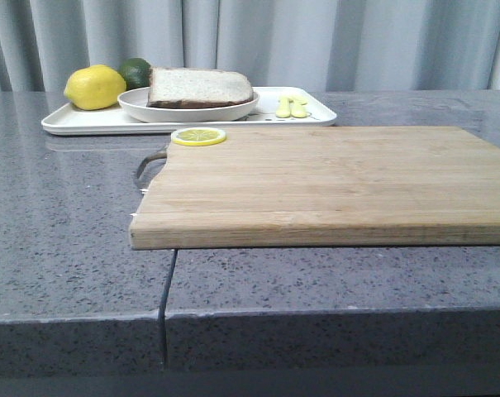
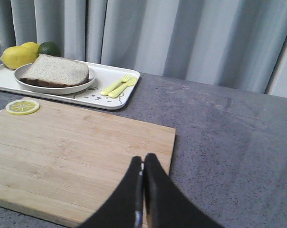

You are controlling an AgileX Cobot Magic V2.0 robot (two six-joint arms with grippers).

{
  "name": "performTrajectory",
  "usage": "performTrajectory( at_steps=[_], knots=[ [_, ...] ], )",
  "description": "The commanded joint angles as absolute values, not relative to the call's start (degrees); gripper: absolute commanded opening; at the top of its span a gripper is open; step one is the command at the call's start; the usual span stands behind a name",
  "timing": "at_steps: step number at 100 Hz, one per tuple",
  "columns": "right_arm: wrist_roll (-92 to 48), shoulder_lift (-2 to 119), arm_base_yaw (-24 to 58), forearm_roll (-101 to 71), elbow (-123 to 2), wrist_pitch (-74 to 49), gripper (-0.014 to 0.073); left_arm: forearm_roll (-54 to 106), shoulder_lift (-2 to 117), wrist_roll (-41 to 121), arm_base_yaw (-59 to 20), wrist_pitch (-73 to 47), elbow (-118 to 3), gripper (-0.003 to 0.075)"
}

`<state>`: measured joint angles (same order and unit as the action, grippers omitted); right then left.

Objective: Place bread and move sandwich to tray

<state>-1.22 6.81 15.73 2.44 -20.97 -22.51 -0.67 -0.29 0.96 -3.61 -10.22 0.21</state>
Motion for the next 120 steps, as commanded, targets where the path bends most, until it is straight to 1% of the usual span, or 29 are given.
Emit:
performTrajectory(
  at_steps=[1, 74, 90, 99, 120],
  knots=[
    [-1.62, 7.36, 15.45, 3.14, -22.22, -17.60, -0.0116, -0.64, -2.15, 0.40, -3.44, -6.37, 1.01, -0.0019],
    [-1.67, 7.36, 15.45, 3.14, -22.22, -17.60, -0.0116, -0.64, -2.15, 0.40, -3.44, -6.37, 1.01, -0.0019],
    [-1.91, 6.59, 15.17, 5.23, -20.48, -17.47, -0.0116, -0.64, -2.15, 0.40, -3.44, -6.37, 1.01, -0.0019],
    [-1.11, 5.50, 13.56, 5.49, -17.69, -15.16, -0.0116, -0.64, -2.15, 0.40, -3.44, -6.37, 1.01, -0.0019],
    [1.74, -0.71, 6.55, 5.49, -8.72, -9.28, -0.0116, -0.64, -2.15, 0.40, -3.44, -6.37, 1.01, -0.0019]
  ],
)
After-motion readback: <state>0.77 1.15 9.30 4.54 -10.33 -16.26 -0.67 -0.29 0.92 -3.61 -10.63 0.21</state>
